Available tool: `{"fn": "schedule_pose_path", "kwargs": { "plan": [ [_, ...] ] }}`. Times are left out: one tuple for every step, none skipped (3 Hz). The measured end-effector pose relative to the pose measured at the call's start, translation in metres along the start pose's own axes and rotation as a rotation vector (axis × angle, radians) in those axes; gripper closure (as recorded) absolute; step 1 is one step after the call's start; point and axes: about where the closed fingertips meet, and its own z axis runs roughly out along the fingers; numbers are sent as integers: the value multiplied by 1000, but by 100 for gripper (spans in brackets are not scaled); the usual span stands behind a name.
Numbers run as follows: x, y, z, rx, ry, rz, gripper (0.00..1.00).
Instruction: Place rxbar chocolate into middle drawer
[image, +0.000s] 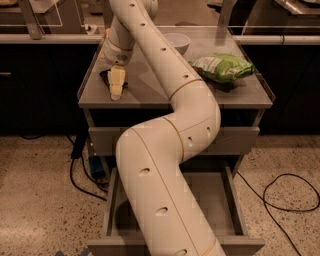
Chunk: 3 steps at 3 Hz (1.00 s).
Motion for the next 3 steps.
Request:
{"fn": "schedule_pose_path", "kwargs": {
  "plan": [
    [0,0,0,0,0,0,0],
    [0,0,0,0,0,0,26],
    [0,0,0,0,0,0,49]
  ]
}}
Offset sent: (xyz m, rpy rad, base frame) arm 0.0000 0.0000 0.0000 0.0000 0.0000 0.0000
